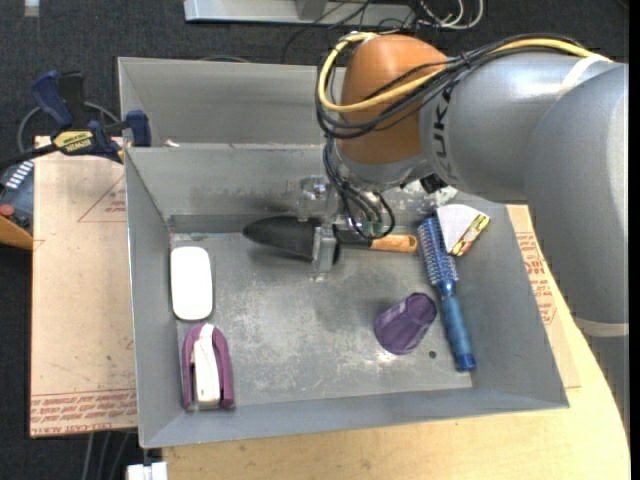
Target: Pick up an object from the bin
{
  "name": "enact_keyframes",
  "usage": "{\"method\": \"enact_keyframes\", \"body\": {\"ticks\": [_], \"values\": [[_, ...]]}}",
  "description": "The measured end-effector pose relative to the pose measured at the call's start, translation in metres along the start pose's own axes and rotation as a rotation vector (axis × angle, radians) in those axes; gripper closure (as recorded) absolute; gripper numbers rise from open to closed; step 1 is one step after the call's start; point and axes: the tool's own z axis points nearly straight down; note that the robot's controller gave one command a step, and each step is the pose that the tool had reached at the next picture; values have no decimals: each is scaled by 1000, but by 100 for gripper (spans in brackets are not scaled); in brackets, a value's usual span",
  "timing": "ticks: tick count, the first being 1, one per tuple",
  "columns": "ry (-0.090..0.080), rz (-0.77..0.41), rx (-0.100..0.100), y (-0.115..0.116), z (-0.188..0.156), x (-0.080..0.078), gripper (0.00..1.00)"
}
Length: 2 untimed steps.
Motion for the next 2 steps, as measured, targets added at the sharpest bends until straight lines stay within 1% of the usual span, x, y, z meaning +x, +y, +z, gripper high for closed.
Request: {"method": "enact_keyframes", "body": {"ticks": [1,2], "values": [[-8,2,0,0,-6,-2,0],[4,62,-1,2,77,-3,0]]}}
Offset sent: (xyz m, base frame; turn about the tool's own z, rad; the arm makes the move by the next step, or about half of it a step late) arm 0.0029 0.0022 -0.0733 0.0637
